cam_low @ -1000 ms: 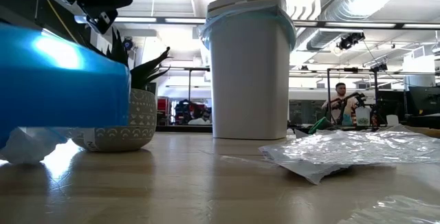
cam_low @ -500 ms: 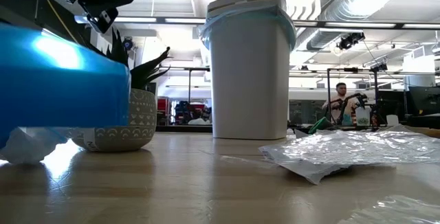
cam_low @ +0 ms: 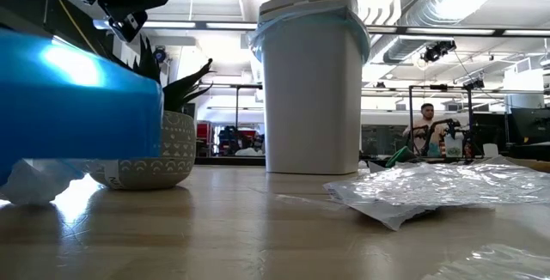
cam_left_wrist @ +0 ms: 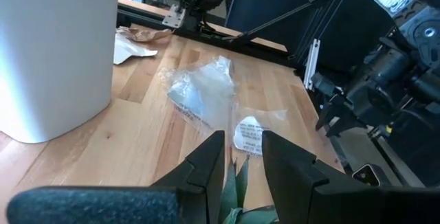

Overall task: Place trash/remove bag and relplace
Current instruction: Put the transparent plastic into the trash bin

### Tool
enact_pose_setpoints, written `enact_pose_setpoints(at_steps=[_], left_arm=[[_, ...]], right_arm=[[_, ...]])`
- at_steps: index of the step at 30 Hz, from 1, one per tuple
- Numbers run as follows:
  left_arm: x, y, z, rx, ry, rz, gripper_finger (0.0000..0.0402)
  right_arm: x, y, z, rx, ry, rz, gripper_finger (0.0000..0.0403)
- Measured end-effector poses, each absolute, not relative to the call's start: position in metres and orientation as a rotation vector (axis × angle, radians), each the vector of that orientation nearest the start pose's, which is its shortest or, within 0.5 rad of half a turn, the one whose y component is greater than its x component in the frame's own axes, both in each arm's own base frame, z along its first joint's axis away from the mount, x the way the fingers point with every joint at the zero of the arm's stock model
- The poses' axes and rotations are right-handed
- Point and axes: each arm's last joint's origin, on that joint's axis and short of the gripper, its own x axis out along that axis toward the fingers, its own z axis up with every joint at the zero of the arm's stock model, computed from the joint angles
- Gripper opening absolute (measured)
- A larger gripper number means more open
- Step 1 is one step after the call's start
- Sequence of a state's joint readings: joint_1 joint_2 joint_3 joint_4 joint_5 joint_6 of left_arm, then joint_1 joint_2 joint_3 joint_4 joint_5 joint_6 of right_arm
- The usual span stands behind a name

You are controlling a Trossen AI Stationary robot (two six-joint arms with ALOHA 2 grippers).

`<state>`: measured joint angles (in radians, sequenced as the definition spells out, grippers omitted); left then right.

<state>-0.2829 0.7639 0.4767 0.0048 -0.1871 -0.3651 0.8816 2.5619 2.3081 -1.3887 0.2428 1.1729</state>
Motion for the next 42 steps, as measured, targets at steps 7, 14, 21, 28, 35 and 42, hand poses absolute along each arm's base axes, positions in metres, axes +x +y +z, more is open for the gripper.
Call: enact_pose_setpoints(at_steps=[7,14,21,28,35,42], left_arm=[[0.168,-0.043,0.247,-0.296,0.288,-0.040,0.0080],[0.168,-0.043,0.247,-0.295,0.288,-0.037,0.0080],[0.168,-0.043,0.247,-0.294,0.286,-0.029,0.0080],[0.168,-0.043,0.247,-0.294,0.285,-0.024,0.0080],[0.168,-0.042,0.247,-0.292,0.283,-0.013,0.0080],[0.168,-0.042,0.247,-0.291,0.285,-0.012,0.0080]], right_arm=[[0.319,0.372,0.136,0.083,1.412,-0.357,0.0114],[0.321,0.370,0.133,0.089,1.421,-0.363,0.0045],[0.323,0.365,0.131,0.081,1.420,-0.411,0.0003],[0.321,0.354,0.141,0.040,1.418,-0.495,0.0000],[0.322,0.337,0.183,0.034,1.315,-0.543,0.0000],[0.325,0.327,0.214,0.099,1.276,-0.508,0.0000]])
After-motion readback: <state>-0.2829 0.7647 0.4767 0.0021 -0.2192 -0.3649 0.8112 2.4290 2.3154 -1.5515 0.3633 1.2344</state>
